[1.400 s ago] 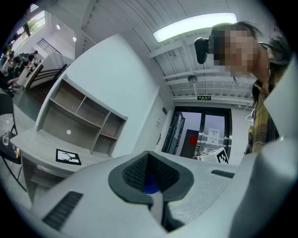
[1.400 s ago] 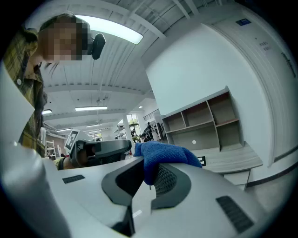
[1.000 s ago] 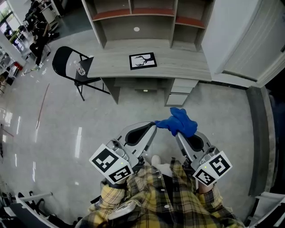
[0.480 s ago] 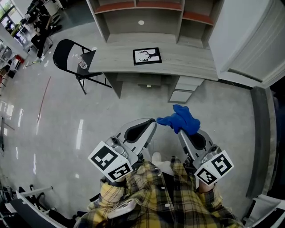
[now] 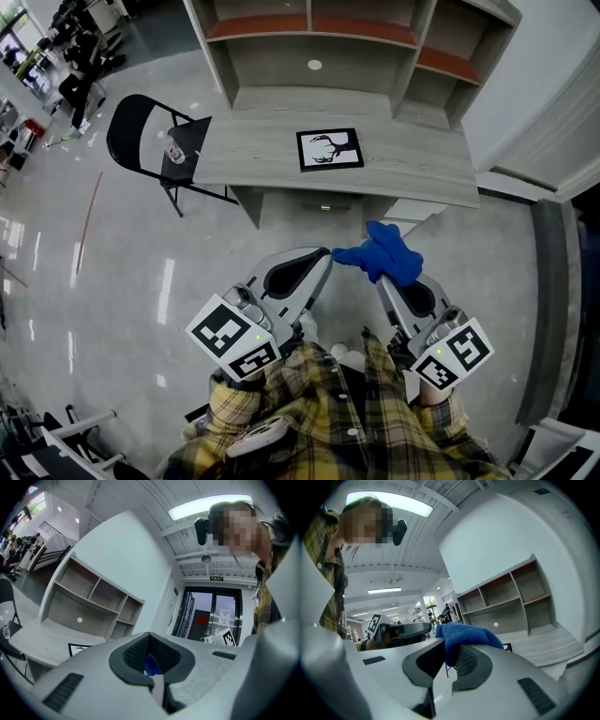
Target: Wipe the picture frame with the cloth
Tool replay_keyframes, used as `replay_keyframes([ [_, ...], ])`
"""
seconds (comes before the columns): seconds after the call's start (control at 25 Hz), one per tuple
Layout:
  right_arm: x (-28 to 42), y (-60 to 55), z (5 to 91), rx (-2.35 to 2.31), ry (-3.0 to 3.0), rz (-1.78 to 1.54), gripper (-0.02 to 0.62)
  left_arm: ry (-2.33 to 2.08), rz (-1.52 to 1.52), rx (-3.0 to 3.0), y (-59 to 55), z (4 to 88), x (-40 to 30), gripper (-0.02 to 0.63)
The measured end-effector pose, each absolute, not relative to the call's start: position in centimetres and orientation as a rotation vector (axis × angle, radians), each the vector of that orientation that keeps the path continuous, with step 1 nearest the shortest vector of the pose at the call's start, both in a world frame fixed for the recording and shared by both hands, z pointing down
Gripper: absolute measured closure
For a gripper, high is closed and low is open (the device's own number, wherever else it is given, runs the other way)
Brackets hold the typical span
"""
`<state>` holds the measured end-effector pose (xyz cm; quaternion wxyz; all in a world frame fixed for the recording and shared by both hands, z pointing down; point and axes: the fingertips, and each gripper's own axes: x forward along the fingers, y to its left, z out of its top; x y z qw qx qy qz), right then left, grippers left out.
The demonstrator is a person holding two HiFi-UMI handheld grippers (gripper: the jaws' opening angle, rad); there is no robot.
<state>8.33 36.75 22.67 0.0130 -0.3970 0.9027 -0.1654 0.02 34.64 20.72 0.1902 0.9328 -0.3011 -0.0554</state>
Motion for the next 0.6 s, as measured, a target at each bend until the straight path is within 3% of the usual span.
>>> replay_keyframes([
  [0.28, 4.9, 30.1, 23.2, -1.306, 2.775, -0.529, 0.554, -0.814, -0.126, 2.609, 28.0, 22.0, -4.4, 0.601],
  [0.6, 6.1, 26.1, 24.2, -1.457, 2.692, -0.582, 0.554, -0.755, -0.111, 2.589, 23.4, 23.2, -5.0, 0.601],
])
